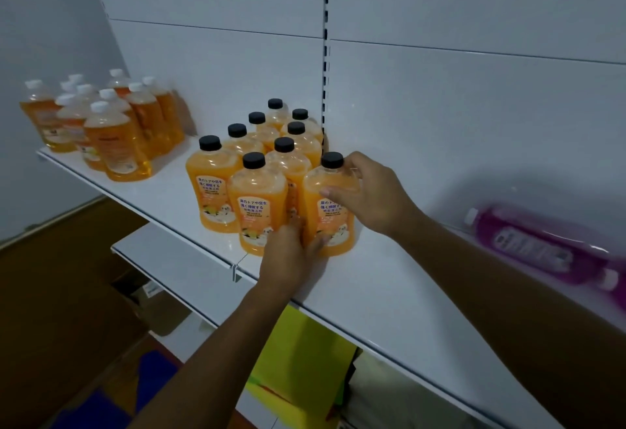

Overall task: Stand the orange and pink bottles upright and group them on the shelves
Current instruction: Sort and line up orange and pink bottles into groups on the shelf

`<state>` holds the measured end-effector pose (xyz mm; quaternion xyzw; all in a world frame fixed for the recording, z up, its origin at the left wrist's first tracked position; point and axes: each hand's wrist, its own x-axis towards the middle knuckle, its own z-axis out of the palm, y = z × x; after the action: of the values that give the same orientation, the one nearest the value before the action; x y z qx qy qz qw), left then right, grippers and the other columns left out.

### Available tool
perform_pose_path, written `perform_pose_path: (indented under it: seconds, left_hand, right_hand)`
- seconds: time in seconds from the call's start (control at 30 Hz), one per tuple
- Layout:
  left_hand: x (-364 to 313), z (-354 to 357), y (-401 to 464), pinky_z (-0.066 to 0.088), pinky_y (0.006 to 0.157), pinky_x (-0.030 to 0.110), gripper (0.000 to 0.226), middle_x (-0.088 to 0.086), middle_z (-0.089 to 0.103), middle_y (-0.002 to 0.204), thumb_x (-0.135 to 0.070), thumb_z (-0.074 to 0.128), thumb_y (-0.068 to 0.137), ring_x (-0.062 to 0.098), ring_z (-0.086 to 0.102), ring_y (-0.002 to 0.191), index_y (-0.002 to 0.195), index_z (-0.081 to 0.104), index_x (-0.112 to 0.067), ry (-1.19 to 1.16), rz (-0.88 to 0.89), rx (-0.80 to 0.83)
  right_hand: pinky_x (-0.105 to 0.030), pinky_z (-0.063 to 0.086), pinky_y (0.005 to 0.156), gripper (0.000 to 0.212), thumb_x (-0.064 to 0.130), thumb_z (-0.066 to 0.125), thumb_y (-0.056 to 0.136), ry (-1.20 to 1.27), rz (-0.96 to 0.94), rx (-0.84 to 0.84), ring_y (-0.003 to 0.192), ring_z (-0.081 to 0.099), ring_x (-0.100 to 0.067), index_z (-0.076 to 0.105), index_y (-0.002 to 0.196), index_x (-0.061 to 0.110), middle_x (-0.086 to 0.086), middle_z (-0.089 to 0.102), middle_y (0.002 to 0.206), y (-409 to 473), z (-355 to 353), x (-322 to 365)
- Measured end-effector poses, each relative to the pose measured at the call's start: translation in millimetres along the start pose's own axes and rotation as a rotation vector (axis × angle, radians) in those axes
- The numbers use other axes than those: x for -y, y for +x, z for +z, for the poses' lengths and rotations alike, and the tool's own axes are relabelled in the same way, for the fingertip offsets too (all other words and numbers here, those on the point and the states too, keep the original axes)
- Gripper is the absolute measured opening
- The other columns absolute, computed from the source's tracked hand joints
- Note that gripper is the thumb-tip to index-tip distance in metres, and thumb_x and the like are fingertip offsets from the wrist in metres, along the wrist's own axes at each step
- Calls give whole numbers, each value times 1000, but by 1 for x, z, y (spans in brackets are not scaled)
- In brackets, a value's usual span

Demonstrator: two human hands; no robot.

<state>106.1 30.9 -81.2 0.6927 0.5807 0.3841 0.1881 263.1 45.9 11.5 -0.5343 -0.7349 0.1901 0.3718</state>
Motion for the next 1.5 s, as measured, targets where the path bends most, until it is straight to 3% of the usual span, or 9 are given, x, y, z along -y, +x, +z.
perform_pose_path:
  seconds: [0.27,0.47,0.6,0.77,1.0,1.13,1.3,1.4,1.5]
  left_hand:
    - [-15,5,-22,42,66,30,51,12,66,115,-24,60,91,35,63,96,136,41,-11,111,-26,-18]
    - [-45,14,-56,47,64,30,26,-3,56,94,-20,70,84,14,56,78,104,54,-15,75,130,-224]
    - [-92,53,-55,48,63,25,15,-7,63,82,-23,68,85,8,60,76,97,59,-20,-58,333,73]
    - [-170,135,-67,41,76,5,32,-10,63,112,-34,64,90,3,59,93,118,58,-21,-124,503,484]
    - [-273,230,-96,46,86,19,37,-3,61,124,-31,55,96,10,58,106,131,53,-21,-297,685,785]
    - [-300,257,-107,50,82,20,28,-6,61,113,-27,50,99,13,61,104,126,54,-19,-330,559,919]
    - [-304,258,-112,52,82,23,28,-4,59,116,-13,46,99,9,58,103,125,52,-19,-429,369,1004]
    - [-301,245,-110,53,93,35,31,2,63,120,-10,44,99,17,60,109,125,59,-16,-471,268,1004]
    - [-291,223,-102,54,89,43,25,12,71,104,-12,48,94,29,66,101,105,70,-11,-570,39,920]
  right_hand:
    - [-31,50,89,56,41,68,85,-38,-2,45,113,56,-16,43,132,23,4,56,128,-9,0,1]
    - [-32,29,109,83,44,65,87,-128,41,118,141,29,-18,18,151,23,2,25,157,-46,-39,-31]
    - [-29,32,107,73,42,64,88,-236,144,96,136,38,-18,30,147,18,0,37,151,-86,-102,-66]
    - [-23,39,85,57,39,65,88,-383,280,5,113,53,-18,45,138,18,0,54,131,-166,-186,-101]
    - [-31,43,100,53,43,67,85,-396,460,-2,118,51,-12,52,134,27,3,55,132,-288,-266,-114]
    - [-20,22,109,84,41,72,81,-448,509,220,138,26,-13,27,149,22,2,31,152,-333,-273,-118]
    - [-45,8,119,120,48,78,72,-506,548,309,146,-15,-18,-10,152,28,10,-9,159,-350,-258,-138]
    - [-46,17,116,113,49,76,75,-483,457,254,147,-9,-18,-6,151,35,11,1,159,-344,-253,-135]
    - [-24,35,107,84,43,73,80,-287,341,141,130,31,5,21,145,44,21,36,140,-326,-254,-117]
